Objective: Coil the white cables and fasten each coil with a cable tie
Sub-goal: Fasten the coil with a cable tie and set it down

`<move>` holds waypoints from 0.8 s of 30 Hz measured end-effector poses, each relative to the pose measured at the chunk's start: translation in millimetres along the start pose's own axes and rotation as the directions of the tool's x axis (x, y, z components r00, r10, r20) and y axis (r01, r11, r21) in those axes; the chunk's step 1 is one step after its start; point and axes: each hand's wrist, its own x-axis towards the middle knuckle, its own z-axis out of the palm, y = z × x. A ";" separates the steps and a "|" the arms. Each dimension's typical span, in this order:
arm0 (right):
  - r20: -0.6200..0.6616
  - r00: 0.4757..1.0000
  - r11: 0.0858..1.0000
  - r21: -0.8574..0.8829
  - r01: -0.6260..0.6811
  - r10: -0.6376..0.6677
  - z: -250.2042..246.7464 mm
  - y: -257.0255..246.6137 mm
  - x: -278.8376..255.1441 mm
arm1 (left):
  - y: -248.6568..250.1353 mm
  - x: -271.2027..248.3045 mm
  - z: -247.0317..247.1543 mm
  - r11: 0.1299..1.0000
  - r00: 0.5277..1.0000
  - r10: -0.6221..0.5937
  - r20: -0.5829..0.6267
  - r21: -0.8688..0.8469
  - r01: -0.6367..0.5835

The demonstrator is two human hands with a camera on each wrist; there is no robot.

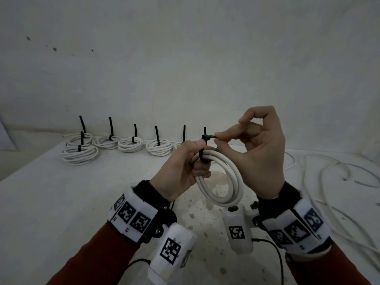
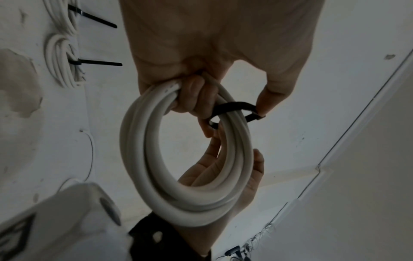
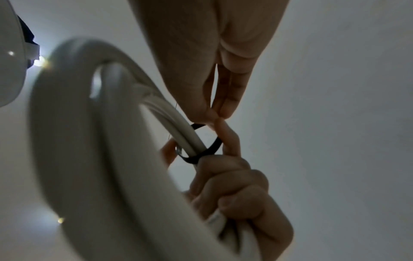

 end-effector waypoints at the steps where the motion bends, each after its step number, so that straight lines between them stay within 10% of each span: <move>1: 0.004 1.000 1.000 0.000 0.015 -0.015 0.1 0.8 -1.2 | -1.1 0.7 0.2 1.000 1.000 -0.007 0.004 -0.001 0.007; 7: 0.079 0.996 0.999 0.043 0.033 -0.037 -0.2 1.3 -2.6 | -2.6 1.0 1.6 1.000 0.999 -0.007 -0.053 0.019 0.008; 11: 0.189 0.978 0.994 0.050 -0.099 0.088 -18.4 2.9 10.4 | 2.8 3.3 -6.9 0.949 0.948 0.241 -0.209 0.257 -0.184; 16: 0.224 0.841 0.869 -0.074 -0.489 0.493 -17.9 -3.4 13.2 | 4.9 1.1 -28.0 0.173 0.739 0.671 0.059 0.957 -0.234; 19: 0.317 0.726 0.785 -0.121 -0.607 0.610 -10.4 -7.6 9.3 | 8.6 0.4 -30.9 0.098 0.711 0.694 0.114 0.963 -0.250; 24: 0.357 0.686 0.733 0.003 -0.680 0.634 -6.6 -5.2 6.2 | 10.9 0.1 -27.7 0.018 0.660 0.727 0.189 0.956 -0.293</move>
